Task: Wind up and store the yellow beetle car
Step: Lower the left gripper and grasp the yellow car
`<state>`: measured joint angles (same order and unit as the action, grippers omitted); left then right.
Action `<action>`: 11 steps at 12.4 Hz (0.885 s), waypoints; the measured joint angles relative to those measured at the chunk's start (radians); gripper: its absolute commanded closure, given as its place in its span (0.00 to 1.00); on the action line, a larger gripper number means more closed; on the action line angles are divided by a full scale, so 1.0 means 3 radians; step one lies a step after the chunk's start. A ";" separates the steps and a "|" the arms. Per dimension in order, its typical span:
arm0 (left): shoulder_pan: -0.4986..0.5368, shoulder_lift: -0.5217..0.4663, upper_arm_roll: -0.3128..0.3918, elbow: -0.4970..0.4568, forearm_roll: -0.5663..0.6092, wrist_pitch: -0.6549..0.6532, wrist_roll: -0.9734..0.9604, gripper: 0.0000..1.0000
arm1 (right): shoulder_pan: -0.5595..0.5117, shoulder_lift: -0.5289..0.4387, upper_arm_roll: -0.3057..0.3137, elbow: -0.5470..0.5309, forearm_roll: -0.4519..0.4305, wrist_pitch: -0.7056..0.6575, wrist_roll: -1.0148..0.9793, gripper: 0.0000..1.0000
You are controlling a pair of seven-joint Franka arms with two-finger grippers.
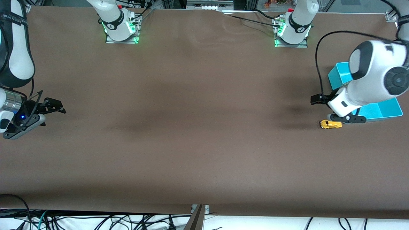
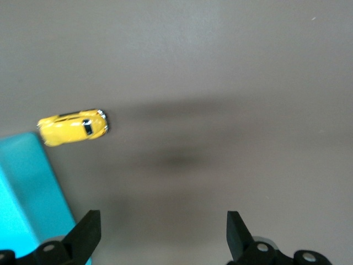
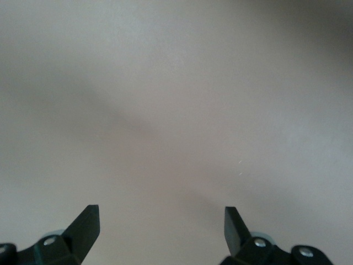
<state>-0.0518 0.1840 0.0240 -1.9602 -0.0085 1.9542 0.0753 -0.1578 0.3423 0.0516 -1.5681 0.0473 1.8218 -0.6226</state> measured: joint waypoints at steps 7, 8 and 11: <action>0.0286 -0.0056 0.0025 -0.0865 0.0231 0.1098 0.2101 0.00 | 0.0261 -0.0169 0.0002 0.0181 -0.0001 -0.0470 0.1378 0.00; 0.0312 0.0005 0.0042 -0.0916 0.0373 0.1232 0.2389 0.00 | 0.0267 -0.0213 0.0002 0.0199 -0.0001 -0.0540 0.1422 0.00; 0.0383 0.0244 0.0148 -0.0968 0.0527 0.1662 0.3131 0.00 | 0.0274 -0.0268 0.0100 0.0312 -0.0081 -0.0744 0.1431 0.00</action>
<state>0.0631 0.2571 0.0686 -2.2506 0.1496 2.4528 1.0148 -0.0756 0.2619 0.0815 -1.4745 0.0228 1.5986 -0.1931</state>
